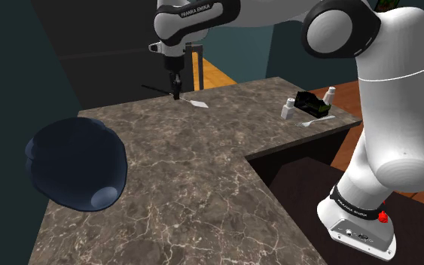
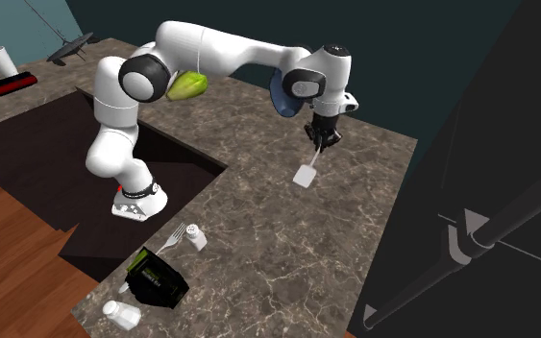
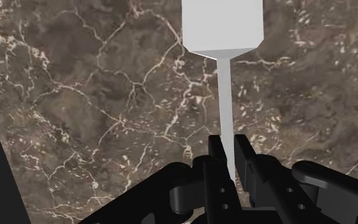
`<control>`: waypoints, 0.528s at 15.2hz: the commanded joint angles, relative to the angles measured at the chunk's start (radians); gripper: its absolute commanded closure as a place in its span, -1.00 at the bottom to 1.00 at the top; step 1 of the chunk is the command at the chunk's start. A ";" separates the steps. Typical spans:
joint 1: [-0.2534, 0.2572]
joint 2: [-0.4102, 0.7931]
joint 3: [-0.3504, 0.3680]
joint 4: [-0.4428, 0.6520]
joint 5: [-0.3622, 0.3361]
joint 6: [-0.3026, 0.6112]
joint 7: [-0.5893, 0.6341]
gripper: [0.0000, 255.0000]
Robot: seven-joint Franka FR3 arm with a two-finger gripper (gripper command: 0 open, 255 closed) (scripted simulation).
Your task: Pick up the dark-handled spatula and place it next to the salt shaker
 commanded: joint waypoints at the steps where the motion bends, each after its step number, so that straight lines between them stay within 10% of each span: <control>1: -0.001 -0.005 -0.001 0.022 -0.001 -0.027 0.002 1.00; 8: -0.004 -0.003 -0.001 0.118 -0.003 -0.121 0.008 1.00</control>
